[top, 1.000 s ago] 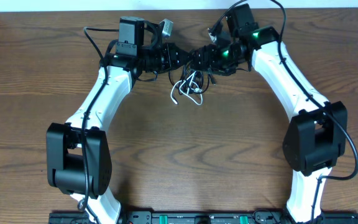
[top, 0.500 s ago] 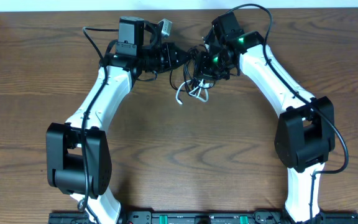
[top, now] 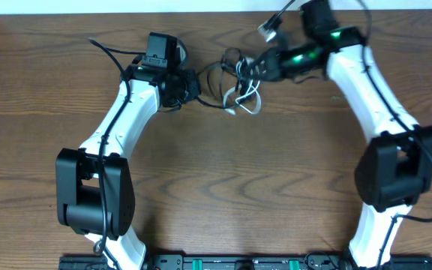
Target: Untangle cables
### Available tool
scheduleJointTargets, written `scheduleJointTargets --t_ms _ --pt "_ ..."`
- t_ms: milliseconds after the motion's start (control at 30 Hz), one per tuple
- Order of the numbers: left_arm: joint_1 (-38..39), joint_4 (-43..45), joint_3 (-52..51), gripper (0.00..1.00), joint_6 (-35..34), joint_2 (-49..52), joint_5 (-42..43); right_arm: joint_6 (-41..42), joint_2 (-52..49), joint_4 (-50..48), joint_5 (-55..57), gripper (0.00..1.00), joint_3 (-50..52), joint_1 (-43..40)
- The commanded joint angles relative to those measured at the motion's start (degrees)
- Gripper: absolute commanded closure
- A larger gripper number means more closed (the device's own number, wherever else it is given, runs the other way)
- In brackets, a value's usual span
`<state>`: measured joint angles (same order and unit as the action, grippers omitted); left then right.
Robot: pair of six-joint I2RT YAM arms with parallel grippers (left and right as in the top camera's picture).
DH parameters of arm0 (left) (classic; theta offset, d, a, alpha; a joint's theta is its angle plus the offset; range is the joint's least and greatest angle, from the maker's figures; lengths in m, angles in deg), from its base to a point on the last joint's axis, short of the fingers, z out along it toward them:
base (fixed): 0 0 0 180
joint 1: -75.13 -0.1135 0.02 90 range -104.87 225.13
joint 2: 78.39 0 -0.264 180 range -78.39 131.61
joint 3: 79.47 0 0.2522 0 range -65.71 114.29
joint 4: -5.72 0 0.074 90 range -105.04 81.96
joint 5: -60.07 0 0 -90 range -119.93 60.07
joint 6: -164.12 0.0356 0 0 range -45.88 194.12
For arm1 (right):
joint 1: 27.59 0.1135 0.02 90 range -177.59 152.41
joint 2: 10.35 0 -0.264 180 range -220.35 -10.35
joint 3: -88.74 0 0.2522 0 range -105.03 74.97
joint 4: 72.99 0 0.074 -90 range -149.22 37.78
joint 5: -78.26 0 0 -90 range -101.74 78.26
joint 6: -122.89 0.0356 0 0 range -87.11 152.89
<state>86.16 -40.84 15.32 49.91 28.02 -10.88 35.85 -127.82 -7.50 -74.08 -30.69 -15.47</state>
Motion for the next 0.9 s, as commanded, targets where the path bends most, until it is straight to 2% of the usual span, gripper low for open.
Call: scheduleJointTargets --t_ms 0,67,167,400,667,867 --pt "-0.3 -0.4 0.5 0.93 0.5 0.2 -6.3 -5.1 2.8 -0.3 -22.2 0.99 -0.3 -2.8" --pt "-0.3 -0.4 0.5 0.93 0.6 0.2 -6.3 -4.8 2.8 -1.6 -27.2 0.99 -0.3 -3.7" --pt "-0.3 -0.8 0.4 0.93 4.4 0.3 -7.1 2.6 3.1 -6.9 -27.2 0.99 -0.4 -5.2" --pt "-0.3 -5.2 -0.3 0.93 5.1 1.1 -21.4 15.1 4.6 -19.6 -27.2 0.99 -0.4 -8.4" --pt "-0.4 -5.0 -4.3 0.93 5.0 1.1 -31.8 26.2 8.8 -32.5 -27.2 0.99 -0.4 -13.7" --pt "-1.5 -3.4 -7.8 0.93 5.0 1.1 -33.7 30.3 12.0 -36.8 -26.3 0.99 -0.4 -20.2"
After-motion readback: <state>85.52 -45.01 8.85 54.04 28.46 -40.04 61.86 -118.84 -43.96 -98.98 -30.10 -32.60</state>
